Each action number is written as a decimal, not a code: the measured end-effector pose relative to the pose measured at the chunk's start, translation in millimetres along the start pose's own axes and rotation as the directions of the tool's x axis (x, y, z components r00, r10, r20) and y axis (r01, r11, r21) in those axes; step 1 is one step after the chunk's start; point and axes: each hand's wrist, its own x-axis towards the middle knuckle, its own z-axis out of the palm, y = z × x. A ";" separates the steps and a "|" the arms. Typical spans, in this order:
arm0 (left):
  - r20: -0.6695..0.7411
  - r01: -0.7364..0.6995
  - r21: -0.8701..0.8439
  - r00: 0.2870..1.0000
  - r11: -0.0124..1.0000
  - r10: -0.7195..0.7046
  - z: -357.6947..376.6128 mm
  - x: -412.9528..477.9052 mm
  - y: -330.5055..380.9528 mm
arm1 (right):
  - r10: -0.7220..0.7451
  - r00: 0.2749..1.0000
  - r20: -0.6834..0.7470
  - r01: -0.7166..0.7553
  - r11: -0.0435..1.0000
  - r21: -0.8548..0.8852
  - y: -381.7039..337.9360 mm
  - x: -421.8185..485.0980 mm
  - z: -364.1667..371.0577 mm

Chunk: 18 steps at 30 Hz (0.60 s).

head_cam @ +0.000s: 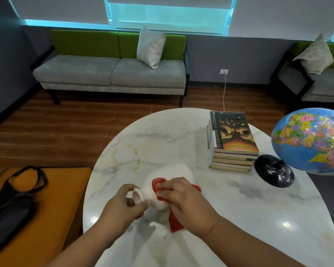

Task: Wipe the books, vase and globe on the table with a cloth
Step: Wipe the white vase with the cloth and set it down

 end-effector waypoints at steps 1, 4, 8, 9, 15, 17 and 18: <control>-0.006 -0.027 0.073 1.000 0.997 0.027 0.6 -0.5 0.5 | 0.027 1.000 -0.015 -0.027 1.000 0.009 -3.8 2.0 -0.4; -0.074 -0.105 0.203 0.990 0.973 0.123 6.1 -1.8 2.6 | 0.094 0.996 -0.002 -0.094 0.995 -0.016 -12.1 14.1 0.1; -0.117 -0.183 0.225 0.970 0.957 0.213 12.3 0.0 5.4 | 0.045 0.997 0.062 -0.041 0.997 -0.060 -21.2 21.5 7.4; -0.121 -0.185 0.236 0.968 0.954 0.218 12.2 1.4 5.6 | 0.018 0.996 0.088 -0.013 0.999 -0.048 -23.2 18.5 8.2; -0.133 -0.221 0.277 0.955 0.935 0.265 14.3 6.1 7.8 | -0.069 0.997 0.021 0.071 0.990 -0.121 -19.4 18.1 -1.6; -0.137 -0.248 0.285 0.946 0.926 0.296 17.3 5.2 11.0 | -0.018 1.000 -0.006 0.017 0.993 -0.117 -23.8 27.8 -2.8; -0.139 -0.251 0.288 0.944 0.924 0.300 17.8 4.9 11.7 | 0.007 1.000 0.025 -0.005 0.994 -0.108 -25.8 28.7 -2.5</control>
